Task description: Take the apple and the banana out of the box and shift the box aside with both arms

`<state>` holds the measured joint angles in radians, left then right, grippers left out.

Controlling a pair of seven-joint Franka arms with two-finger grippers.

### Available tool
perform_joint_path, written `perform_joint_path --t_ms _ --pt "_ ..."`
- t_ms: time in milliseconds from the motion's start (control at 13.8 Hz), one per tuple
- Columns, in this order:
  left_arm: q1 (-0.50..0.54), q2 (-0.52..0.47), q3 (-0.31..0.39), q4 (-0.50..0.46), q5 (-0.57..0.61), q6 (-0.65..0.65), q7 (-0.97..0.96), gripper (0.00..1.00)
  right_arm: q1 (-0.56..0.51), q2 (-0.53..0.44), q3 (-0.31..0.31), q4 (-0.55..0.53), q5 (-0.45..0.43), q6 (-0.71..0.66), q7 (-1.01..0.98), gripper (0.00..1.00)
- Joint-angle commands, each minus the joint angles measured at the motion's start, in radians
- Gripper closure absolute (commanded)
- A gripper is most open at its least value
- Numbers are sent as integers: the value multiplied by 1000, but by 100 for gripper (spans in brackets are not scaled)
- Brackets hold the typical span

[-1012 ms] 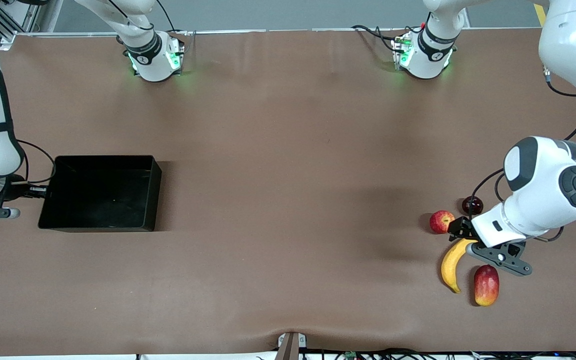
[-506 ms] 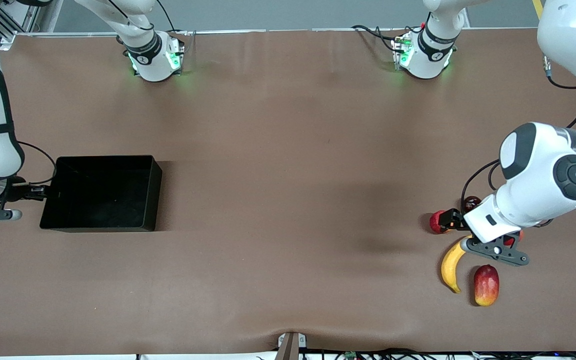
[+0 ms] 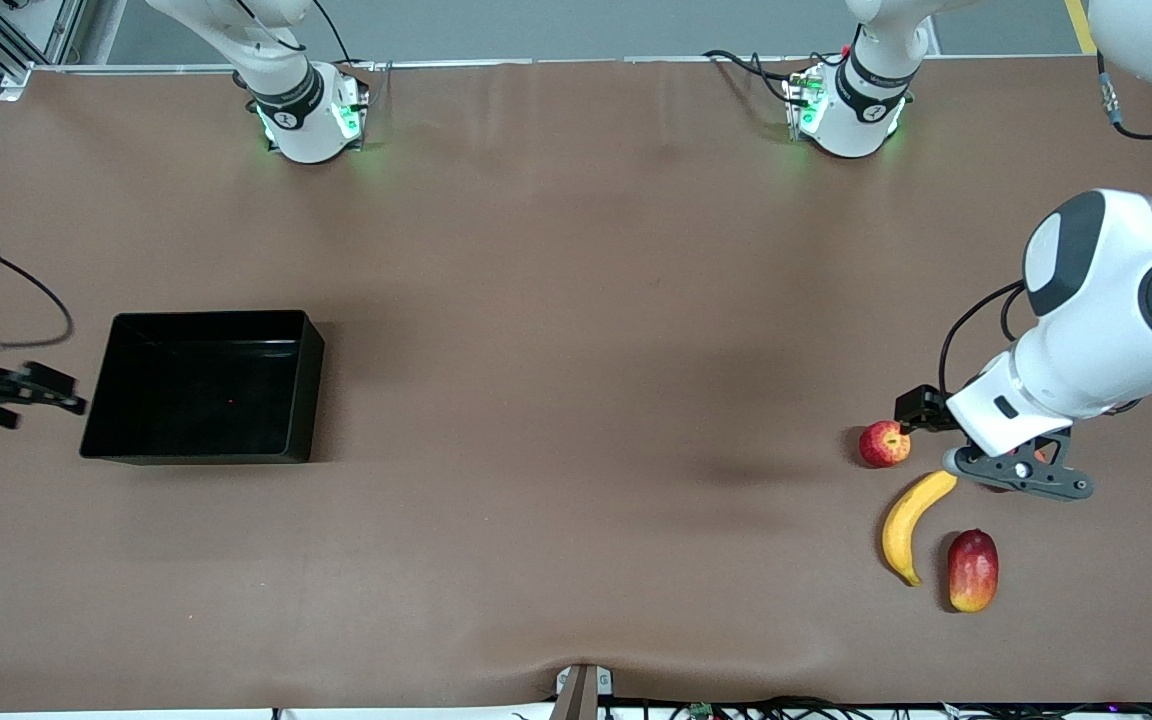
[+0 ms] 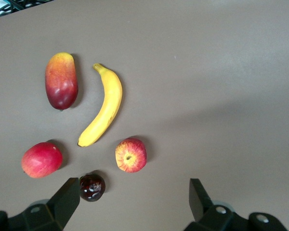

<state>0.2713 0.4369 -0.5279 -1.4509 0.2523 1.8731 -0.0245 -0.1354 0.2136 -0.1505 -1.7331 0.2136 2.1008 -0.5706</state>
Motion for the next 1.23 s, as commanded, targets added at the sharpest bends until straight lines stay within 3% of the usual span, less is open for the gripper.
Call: perform_joint_path --t_ms 0,217,361,651,795,1157 --pt "6 -37 -6 -13 -18 -29 -32 0 33 -101 -15 -5 -17 -109 0 0" --pt "9 -47 -27 -13 -33 -31 -90 0 34 -125 -40 139 -25 -356 65 0" --pt "9 -59 -29 -13 -59 -37 -121 0 40 -147 -32 217 -65 -543 316 0" --pt "11 -124 -29 -13 -61 -80 -166 0 155 -233 -8 227 -200 -724 604 0" --pt "12 -147 -27 -13 -62 -92 -173 0 148 -275 52 222 -200 -755 691 0" --pt "16 -210 -20 -11 -64 -164 -181 0 145 -275 32 205 -201 -723 686 0"
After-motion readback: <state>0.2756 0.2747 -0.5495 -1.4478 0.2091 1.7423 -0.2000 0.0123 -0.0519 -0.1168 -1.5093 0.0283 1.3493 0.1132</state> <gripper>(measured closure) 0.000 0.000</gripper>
